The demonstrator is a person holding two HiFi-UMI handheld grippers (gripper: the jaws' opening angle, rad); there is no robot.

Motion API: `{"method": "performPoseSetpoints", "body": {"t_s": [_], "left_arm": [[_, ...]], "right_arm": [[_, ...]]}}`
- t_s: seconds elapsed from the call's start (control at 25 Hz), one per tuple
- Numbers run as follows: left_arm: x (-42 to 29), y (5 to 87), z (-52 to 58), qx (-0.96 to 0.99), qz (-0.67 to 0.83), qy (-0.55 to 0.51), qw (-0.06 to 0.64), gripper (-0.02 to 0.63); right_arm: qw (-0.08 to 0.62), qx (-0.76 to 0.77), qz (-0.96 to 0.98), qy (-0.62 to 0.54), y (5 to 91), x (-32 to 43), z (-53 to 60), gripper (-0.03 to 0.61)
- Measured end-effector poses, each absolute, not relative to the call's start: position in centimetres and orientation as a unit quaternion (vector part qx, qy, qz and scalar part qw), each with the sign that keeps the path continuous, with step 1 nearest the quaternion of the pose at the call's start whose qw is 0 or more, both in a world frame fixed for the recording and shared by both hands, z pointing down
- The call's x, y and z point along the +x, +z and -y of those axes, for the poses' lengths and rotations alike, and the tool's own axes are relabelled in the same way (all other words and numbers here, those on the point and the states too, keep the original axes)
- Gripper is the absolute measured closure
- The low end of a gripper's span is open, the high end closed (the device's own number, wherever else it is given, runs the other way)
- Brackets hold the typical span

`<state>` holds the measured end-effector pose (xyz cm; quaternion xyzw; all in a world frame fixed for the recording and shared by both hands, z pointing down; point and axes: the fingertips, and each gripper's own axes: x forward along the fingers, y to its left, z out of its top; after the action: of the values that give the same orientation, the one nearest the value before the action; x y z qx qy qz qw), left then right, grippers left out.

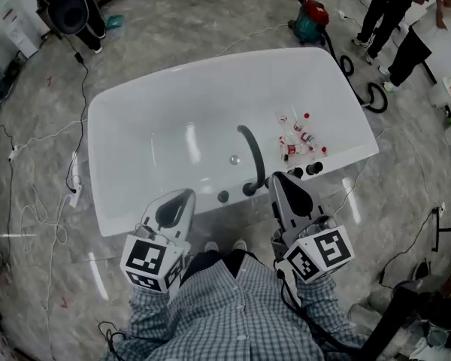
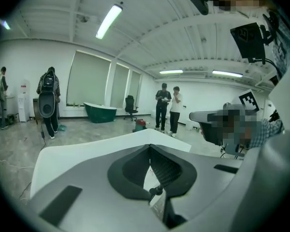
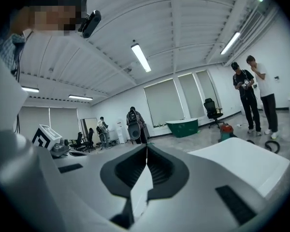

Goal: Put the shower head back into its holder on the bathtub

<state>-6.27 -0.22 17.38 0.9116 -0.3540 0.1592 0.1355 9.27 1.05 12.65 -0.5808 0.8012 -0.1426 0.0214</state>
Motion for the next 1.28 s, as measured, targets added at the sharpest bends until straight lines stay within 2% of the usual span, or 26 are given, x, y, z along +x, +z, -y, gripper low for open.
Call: {"method": "performPoseSetpoints", "body": {"t_s": [0.24, 0.6, 1.04, 1.28], "left_arm": [[-5.0, 13.8, -0.4, 0.917, 0.357, 0.126, 0.127, 0.603], [-4.0, 13.4, -1.3, 0.921, 0.346, 0.120, 0.130, 0.603], [-5.0, 13.7, -0.8, 0.926, 0.331, 0.119, 0.138, 0.603], [-7.8, 14.7, -1.1, 0.920, 0.346, 0.123, 0.138, 0.603]], "right_arm": [[0.028, -0.576, -0.811, -0.100, 8.8, 10.5, -2.0, 0.563], [0.014, -0.569, -0.817, -0.090, 8.5, 10.1, -2.9, 0.563], [0.009, -0.581, -0.809, -0.091, 8.9, 9.6, -2.3, 0.563], [0.011, -0.562, -0.822, -0.094, 10.0, 6.6, -1.5, 0.563]]}}
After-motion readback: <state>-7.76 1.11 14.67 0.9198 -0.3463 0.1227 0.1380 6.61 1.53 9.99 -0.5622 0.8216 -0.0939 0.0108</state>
